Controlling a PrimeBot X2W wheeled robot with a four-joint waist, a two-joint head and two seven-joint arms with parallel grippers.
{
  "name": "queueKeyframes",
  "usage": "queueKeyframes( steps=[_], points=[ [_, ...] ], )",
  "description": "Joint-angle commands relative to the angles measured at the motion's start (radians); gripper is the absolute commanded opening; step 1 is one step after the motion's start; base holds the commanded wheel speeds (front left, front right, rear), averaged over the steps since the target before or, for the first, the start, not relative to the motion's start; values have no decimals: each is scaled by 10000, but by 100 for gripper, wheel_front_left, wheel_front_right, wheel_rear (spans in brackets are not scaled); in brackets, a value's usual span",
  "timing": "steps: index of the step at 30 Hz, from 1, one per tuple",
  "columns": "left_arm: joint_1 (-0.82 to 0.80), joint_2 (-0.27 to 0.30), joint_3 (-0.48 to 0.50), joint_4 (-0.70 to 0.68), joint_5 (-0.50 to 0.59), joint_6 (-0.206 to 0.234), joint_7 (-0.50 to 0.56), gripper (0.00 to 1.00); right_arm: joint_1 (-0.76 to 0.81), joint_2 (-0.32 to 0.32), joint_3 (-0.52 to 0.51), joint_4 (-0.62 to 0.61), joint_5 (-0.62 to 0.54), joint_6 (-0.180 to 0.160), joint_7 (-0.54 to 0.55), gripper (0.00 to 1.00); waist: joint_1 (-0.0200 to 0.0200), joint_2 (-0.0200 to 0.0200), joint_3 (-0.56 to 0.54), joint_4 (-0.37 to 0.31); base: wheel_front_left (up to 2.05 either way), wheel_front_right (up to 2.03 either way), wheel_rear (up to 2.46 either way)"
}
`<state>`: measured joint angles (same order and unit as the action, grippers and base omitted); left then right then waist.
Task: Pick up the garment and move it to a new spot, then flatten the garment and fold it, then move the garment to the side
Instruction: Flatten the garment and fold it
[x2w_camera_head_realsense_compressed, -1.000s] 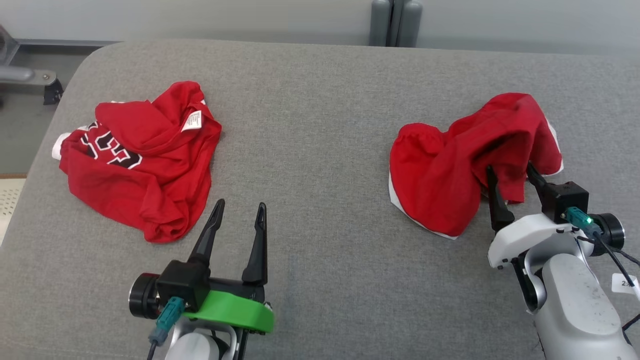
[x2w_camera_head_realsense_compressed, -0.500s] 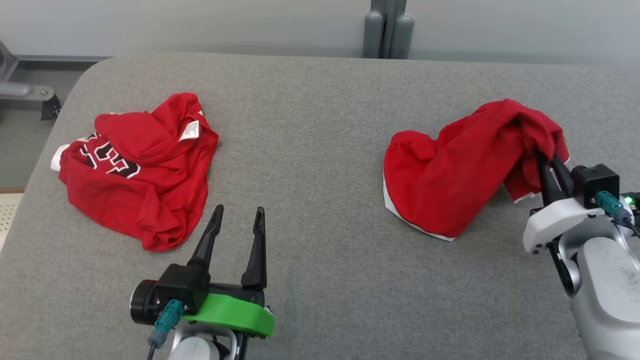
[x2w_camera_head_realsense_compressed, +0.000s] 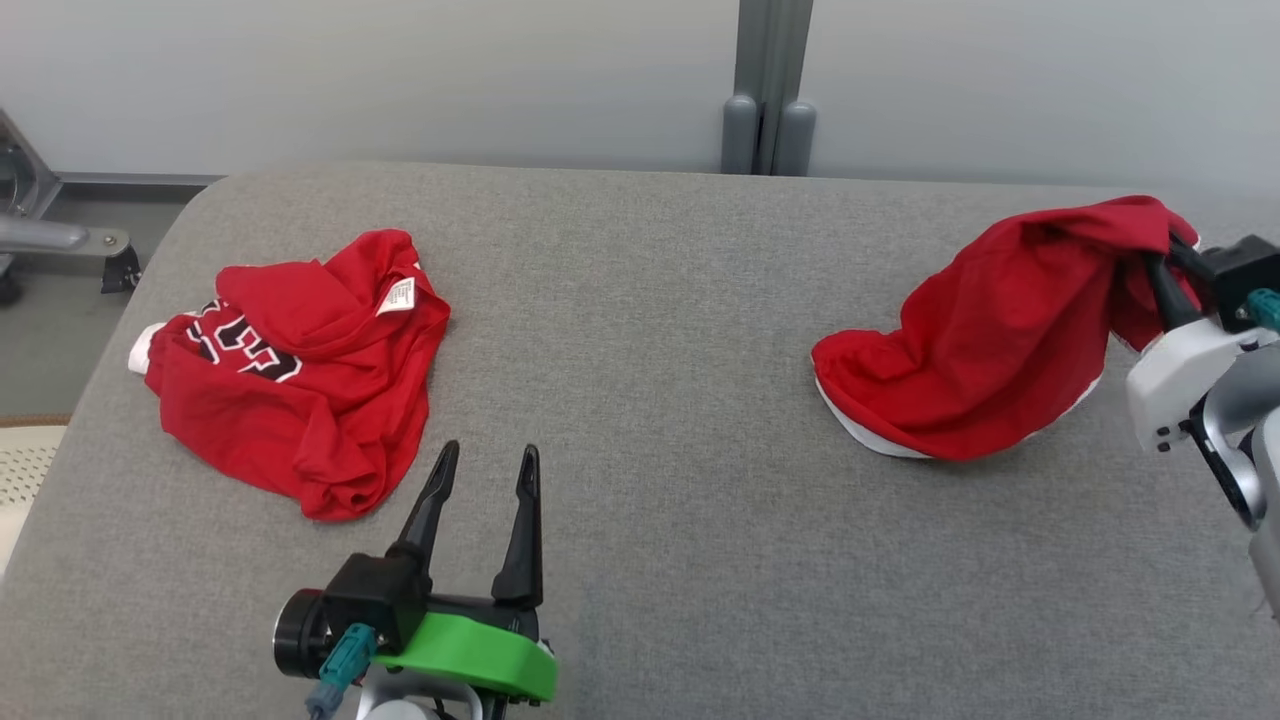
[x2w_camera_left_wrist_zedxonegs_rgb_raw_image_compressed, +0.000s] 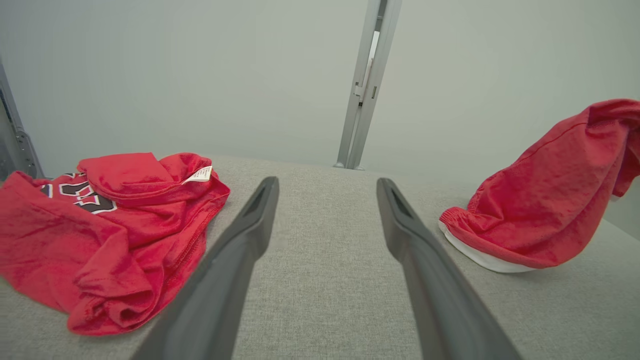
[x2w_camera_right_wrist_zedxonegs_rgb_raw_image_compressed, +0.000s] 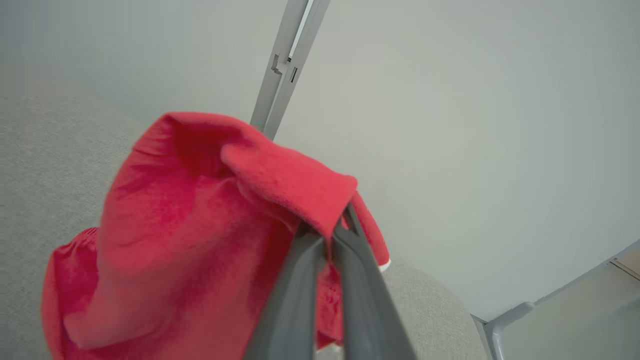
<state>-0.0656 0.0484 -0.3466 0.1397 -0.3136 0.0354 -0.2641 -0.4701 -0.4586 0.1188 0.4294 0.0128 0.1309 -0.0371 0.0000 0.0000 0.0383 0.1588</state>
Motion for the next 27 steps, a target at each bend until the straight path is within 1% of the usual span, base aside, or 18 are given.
queueKeyframes(
  steps=[1,4,8,13,18,19,20,21,22,25,27],
  points=[
    [88,36,9,15,-39,-27,-6,100,-190,-201,165,-97,274,-3,414,0,0,0,197,227,0,0,0],
    [-13,36,-32,38,-32,-62,-6,100,-379,-595,657,-212,841,-3,1534,0,0,0,413,430,0,0,0],
    [-203,35,-116,25,-57,-57,-6,100,-736,-916,609,164,1437,-7,2596,0,0,0,748,692,0,0,0],
    [-407,35,-208,-28,-12,-11,-6,100,-1217,-1194,106,1341,1394,-7,3221,0,0,0,1206,915,0,0,0],
    [-569,35,-248,-87,51,23,-6,100,-1712,-1260,-314,2809,1076,-7,3582,0,0,0,1555,987,0,0,0],
    [-609,35,-236,-81,83,31,-6,100,-1830,-1241,-328,3074,1046,-7,3577,11,0,0,1612,987,0,0,0],
    [-636,35,-210,-69,111,31,-6,100,-1921,-1192,-340,3292,1018,-7,3586,33,0,0,1648,978,0,0,0],
    [-654,35,-173,-47,169,23,-6,100,-2020,-1124,-322,3509,968,-7,3543,91,0,0,1684,953,0,0,0],
    [-658,35,-138,-34,194,12,-6,100,-2114,-1062,-308,3690,956,-7,3514,100,0,0,1712,923,0,0,0],
    [-750,35,-83,14,263,-26,-6,100,-2432,-1022,-304,4124,685,-7,3045,100,0,0,1748,813,0,0,0],
    [-749,35,-67,29,264,-36,-6,100,-2517,-827,-262,4374,595,-7,2680,100,0,0,1675,698,0,0,0]
  ],
)
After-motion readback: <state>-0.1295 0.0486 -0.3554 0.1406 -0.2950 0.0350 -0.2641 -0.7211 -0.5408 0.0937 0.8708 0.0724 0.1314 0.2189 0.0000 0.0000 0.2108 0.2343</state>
